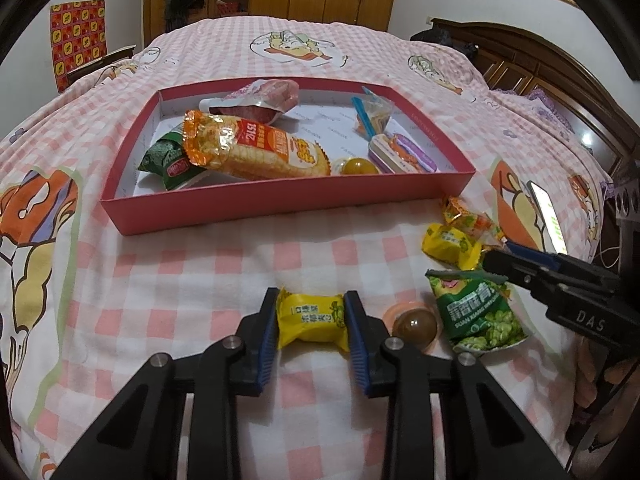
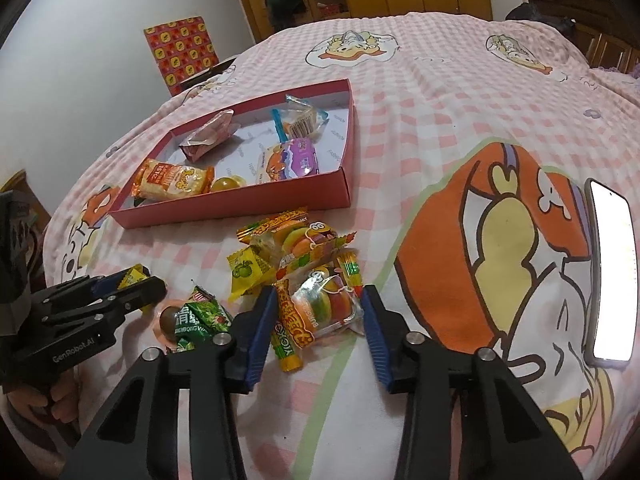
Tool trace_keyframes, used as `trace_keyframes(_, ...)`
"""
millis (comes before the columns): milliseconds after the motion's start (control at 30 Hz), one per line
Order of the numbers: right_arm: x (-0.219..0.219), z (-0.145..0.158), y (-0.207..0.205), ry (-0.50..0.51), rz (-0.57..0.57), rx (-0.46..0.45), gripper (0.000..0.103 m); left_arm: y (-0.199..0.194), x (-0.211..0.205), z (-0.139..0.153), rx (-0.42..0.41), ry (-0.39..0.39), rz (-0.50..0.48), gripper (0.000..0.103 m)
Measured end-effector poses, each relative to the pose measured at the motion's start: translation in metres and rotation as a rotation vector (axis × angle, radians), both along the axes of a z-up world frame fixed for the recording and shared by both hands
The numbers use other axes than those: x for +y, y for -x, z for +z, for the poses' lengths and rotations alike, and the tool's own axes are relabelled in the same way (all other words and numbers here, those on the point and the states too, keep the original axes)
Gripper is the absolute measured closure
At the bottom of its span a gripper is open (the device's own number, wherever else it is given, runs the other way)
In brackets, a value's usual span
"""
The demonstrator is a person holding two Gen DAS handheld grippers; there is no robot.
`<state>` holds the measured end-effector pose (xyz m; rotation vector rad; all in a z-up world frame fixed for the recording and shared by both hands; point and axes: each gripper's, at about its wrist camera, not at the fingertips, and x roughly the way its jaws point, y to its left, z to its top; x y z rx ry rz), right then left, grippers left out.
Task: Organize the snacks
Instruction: 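Grasp the colourful gummy pack with the right gripper while the left holds the candy, then carry the yellow candy with the left gripper while the right carries the gummy pack over the tray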
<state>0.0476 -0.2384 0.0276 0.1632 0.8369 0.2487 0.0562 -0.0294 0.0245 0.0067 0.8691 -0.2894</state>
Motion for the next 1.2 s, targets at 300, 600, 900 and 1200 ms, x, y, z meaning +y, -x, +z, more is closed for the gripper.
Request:
trace_keyframes(300, -0.002, 0.005, 0.006, -0.035, -0.011, -0.009, 0.071, 0.007, 0.007, 0.009, -0.009, 0.035, 0.015, 0.071)
trace_keyframes(600, 0.002, 0.022, 0.015, -0.043, 0.001, -0.043, 0.074, 0.014, 0.015, 0.020, -0.022, 0.060, 0.038, 0.071)
trace_keyframes(900, 0.010, 0.036, 0.017, -0.047, 0.019, -0.071, 0.074, 0.019, 0.020, 0.034, -0.055, 0.067, 0.049, 0.071)
trace_keyframes(1200, 0.025, 0.047, 0.008, -0.033, 0.052, -0.077, 0.074, 0.011, 0.024, 0.047, -0.071, 0.063, 0.061, 0.071)
